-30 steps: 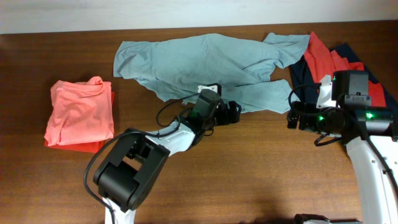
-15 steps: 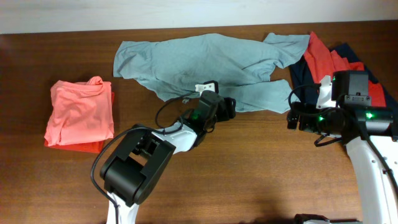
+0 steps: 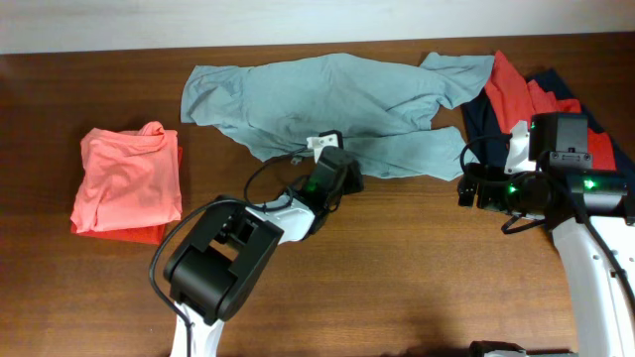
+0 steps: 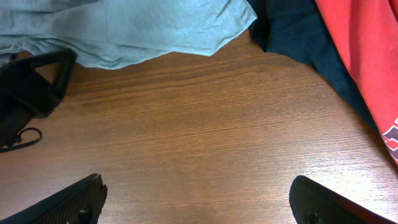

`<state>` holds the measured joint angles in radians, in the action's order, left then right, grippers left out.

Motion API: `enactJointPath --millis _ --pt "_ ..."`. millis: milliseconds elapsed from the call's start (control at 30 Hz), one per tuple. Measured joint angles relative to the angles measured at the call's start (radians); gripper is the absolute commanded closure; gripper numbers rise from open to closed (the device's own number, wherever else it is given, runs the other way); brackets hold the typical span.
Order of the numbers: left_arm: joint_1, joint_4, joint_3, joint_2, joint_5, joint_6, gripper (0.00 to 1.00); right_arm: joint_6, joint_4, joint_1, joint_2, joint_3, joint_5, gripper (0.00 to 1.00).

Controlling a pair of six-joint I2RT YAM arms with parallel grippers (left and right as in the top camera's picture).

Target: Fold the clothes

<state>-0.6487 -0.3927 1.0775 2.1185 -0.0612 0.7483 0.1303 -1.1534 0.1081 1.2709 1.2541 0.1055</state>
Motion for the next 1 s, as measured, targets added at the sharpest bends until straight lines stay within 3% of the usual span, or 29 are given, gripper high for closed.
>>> enactJointPath --millis 367,567,767,867,900,933,967,1000 --pt "0.011 0.019 0.000 0.001 -0.041 -0.031 1.00 0.000 0.000 0.000 0.000 0.000 0.000 0.01" --pt "0.025 0.297 -0.008 -0.133 -0.060 -0.106 1.00 0.000 0.000 0.000 0.000 0.000 0.000 0.01" --pt "0.098 0.660 -0.008 -0.390 -0.134 -0.132 1.00 0.001 -0.002 0.000 0.000 0.001 0.000 0.01" --pt "0.151 0.701 -0.008 -0.455 -0.117 -0.135 1.00 0.000 -0.002 0.000 0.000 0.001 0.000 0.01" --pt "0.161 0.690 -0.008 -0.459 -0.099 -0.135 0.91 0.000 -0.001 0.000 0.000 0.001 0.000 0.01" --pt "0.167 0.671 -0.008 -0.459 -0.073 -0.136 0.68 0.001 0.000 0.000 0.000 0.001 0.000 0.01" --pt "0.167 0.653 -0.008 -0.457 -0.048 -0.137 0.56 0.001 0.002 0.000 0.000 0.001 0.000 0.01" --pt "0.163 0.637 -0.008 -0.452 -0.028 -0.140 0.52 0.000 0.002 0.000 0.000 0.001 0.000 0.01"
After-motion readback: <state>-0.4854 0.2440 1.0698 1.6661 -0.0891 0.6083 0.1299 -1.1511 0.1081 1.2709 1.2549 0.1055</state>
